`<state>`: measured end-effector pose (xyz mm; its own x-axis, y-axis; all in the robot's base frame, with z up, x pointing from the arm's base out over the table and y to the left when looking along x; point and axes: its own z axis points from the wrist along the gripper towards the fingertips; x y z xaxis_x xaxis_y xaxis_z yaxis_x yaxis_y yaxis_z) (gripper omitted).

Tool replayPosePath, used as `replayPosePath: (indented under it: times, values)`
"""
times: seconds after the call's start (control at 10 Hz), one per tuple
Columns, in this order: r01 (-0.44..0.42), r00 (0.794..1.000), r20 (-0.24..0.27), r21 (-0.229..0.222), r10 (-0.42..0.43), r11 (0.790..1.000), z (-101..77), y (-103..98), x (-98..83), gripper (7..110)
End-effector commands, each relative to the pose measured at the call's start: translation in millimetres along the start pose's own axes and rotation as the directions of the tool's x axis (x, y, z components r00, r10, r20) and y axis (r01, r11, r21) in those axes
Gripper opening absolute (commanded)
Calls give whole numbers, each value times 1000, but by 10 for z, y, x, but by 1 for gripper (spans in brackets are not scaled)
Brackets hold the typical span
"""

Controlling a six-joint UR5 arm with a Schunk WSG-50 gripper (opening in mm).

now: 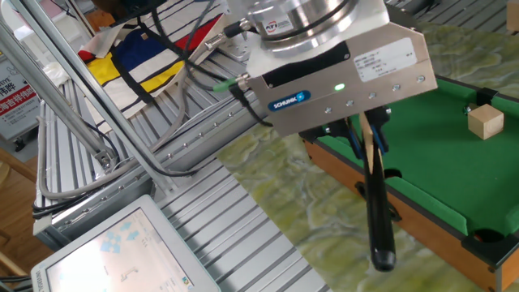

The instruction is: Hit the pool ball

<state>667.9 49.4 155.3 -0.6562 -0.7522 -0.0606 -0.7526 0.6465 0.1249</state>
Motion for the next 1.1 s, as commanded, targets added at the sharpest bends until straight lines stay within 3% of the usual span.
replayPosePath:
  times: [0.0, 0.1, 0.2, 0.3, 0.5, 0.6, 0.7, 0.9, 1.0]
  values:
    - [-92, 996, 10, 7, 92, 996, 126, -126, 133, 7]
    - [-150, 989, -14, 35, 151, 988, 215, -203, 228, 7]
    - [-264, 965, 8, 44, 264, 964, 351, -207, 231, 7]
    - [-314, 950, 18, 73, 313, 947, 421, -260, 260, 7]
    - [-289, 957, 20, 116, 289, 950, 486, -271, 277, 7]
    - [-354, 935, 56, 135, 350, 925, 582, -242, 241, 7]
    - [-438, 899, 98, 181, 428, 880, 575, -395, 231, 7]
    - [-572, 820, 104, 121, 563, 811, 595, -276, 205, 7]
    - [-585, 811, 74, 135, 580, 800, 616, -280, 316, 7]
